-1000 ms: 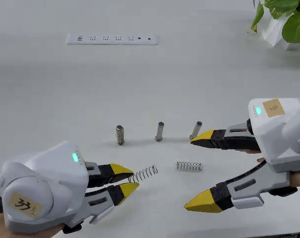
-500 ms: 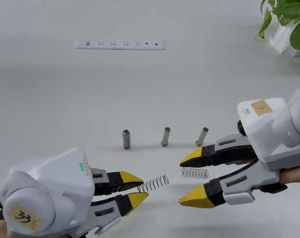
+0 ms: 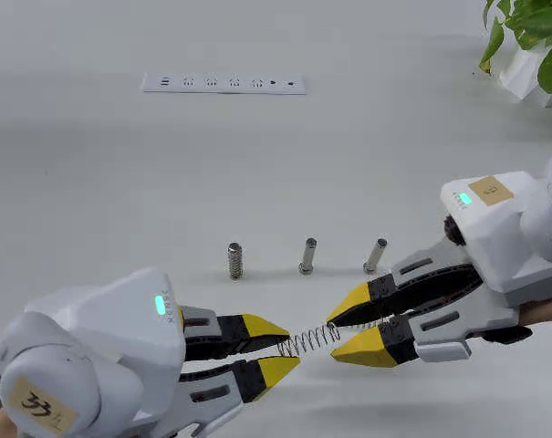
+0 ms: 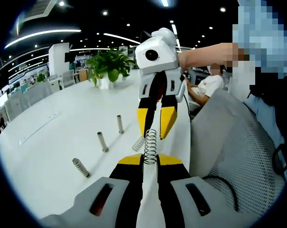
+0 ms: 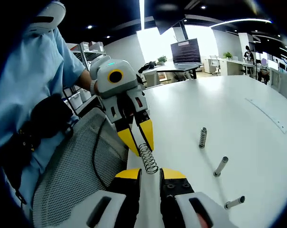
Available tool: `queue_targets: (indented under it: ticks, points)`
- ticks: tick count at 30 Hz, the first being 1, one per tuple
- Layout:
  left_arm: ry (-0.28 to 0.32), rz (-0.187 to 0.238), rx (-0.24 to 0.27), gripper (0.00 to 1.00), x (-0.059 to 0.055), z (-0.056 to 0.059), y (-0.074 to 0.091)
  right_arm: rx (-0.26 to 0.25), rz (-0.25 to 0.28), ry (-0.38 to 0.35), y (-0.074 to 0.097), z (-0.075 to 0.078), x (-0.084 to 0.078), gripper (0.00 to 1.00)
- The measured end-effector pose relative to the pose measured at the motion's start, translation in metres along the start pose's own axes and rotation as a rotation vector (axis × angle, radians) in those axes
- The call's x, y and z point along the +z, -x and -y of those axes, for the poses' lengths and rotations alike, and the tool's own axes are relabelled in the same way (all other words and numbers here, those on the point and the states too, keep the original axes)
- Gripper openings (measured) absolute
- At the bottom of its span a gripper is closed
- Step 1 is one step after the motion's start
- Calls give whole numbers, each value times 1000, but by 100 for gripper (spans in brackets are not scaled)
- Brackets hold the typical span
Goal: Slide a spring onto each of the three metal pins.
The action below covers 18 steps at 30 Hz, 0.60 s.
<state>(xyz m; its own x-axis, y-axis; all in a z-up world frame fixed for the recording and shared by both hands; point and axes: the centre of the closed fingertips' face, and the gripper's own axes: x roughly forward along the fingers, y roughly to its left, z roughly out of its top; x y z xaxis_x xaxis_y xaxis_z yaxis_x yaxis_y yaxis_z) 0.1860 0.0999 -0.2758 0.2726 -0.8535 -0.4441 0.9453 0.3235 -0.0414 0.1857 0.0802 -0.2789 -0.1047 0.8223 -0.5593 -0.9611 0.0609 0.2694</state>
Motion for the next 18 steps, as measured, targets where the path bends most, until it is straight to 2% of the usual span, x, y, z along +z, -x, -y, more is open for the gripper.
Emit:
queue_targets:
  ticks: [4, 18]
  points:
    - [3, 2, -2, 7, 0, 0, 0, 4, 8, -7, 1, -1, 1, 7]
    - [5, -7, -9, 7, -1, 0, -4, -1, -4, -11, 1, 0, 2, 7]
